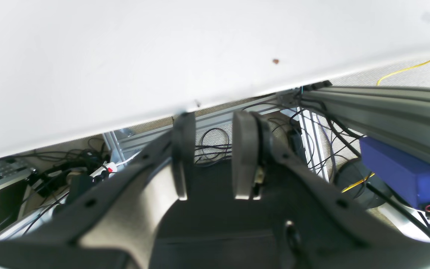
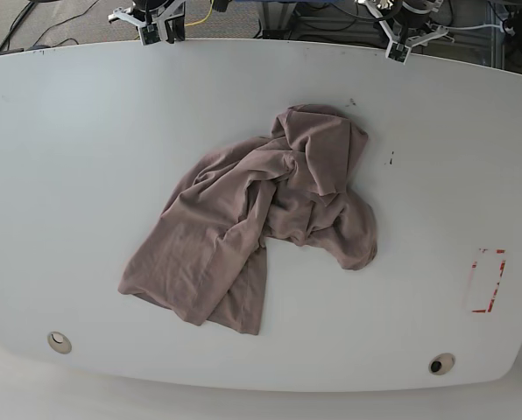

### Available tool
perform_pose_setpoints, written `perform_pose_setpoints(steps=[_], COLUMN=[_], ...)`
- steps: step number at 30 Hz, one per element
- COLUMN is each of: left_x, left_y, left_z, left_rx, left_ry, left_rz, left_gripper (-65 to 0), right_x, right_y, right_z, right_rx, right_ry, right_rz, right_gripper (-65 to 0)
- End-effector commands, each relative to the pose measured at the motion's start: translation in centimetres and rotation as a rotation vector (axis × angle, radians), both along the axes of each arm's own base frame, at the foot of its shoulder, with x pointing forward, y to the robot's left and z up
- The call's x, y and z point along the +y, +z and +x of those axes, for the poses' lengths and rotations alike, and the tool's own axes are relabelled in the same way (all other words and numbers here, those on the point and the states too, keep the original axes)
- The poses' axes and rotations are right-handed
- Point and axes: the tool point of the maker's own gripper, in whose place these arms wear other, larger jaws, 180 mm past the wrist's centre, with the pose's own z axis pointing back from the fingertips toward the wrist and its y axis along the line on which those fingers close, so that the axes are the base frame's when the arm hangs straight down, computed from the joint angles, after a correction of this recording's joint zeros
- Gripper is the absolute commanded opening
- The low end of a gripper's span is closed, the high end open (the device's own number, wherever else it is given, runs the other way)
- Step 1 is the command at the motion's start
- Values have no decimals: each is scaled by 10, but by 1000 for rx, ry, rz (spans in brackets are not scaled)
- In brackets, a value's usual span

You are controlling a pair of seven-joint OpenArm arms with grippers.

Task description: Layout the t-shirt on the table in an organized manner, then fold the t-shirt properly

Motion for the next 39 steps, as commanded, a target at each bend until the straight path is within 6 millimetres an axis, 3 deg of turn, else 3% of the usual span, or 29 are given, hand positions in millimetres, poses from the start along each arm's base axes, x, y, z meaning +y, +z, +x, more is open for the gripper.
perform_pose_setpoints(steps=[1, 7, 14, 15, 39], left_x=[-21, -32, -31, -5, 1], left_y=[53, 55, 68, -8, -11], left_z=[67, 74, 89, -5, -29], left_rx=[-333, -357, -407, 50, 100], left_ry=[-36, -61, -82, -23, -8], left_rz=[-88, -111, -86, 18, 27], left_gripper=[-476, -473, -471, -488, -488], right_x=[-2, -2, -2, -1, -1], right_y=[11, 16, 16, 6, 6], right_z=[9, 22, 36, 31, 31], right_rx=[-48, -82, -109, -69, -71], right_ry=[-8, -6, 2, 7, 8], right_rz=[-1, 0, -6, -9, -10], right_gripper=[-561, -536, -434, -461, -465])
